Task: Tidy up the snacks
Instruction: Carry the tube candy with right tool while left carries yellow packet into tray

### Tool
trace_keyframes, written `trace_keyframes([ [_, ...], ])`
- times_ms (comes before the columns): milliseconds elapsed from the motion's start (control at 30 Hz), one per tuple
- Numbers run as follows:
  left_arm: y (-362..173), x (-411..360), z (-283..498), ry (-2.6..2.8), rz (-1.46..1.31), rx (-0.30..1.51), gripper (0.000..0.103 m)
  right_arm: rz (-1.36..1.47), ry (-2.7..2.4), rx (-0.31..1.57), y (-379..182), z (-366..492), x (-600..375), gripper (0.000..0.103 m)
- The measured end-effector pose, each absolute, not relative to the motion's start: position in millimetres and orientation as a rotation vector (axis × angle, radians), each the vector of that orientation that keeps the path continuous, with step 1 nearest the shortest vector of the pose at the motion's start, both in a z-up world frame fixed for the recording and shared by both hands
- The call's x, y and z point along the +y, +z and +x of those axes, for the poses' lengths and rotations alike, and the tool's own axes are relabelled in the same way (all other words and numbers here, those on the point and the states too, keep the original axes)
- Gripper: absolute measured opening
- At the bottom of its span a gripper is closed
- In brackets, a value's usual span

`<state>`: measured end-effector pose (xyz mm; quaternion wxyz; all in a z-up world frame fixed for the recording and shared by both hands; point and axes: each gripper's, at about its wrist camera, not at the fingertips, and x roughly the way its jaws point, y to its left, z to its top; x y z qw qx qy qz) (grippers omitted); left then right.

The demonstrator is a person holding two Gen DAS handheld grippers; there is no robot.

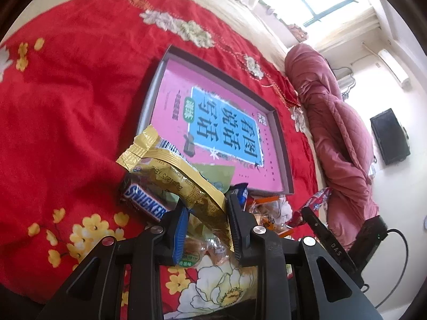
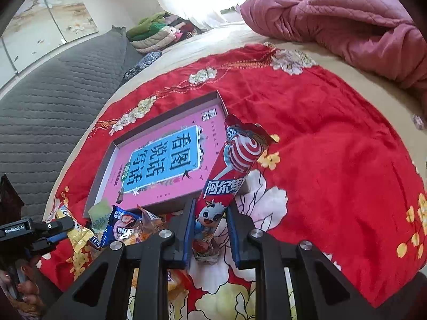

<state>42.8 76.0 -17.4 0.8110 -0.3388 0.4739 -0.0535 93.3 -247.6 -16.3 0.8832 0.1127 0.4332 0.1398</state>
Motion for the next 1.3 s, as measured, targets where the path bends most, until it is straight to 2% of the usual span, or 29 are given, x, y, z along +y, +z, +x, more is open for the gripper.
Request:
trace_keyframes([
  [233, -0.2, 75.2, 53.8, -0.125, -0.673, 0.965, 0.029, 0.174, 0.302, 0.842, 1.5, 96.8, -238.5, 0.023],
  [667, -2.9, 76.3, 91.9, -0.118, -0.626, 0.950, 0.029, 0.119, 0.313, 0.810, 15.3, 115.8, -221.7, 0.023],
  [1300, -24.0, 87.8, 136.4, -0.149, -0.586, 0.963, 0.029, -0.033, 0.249, 0.839, -0.8, 153.4, -190.1, 0.022],
])
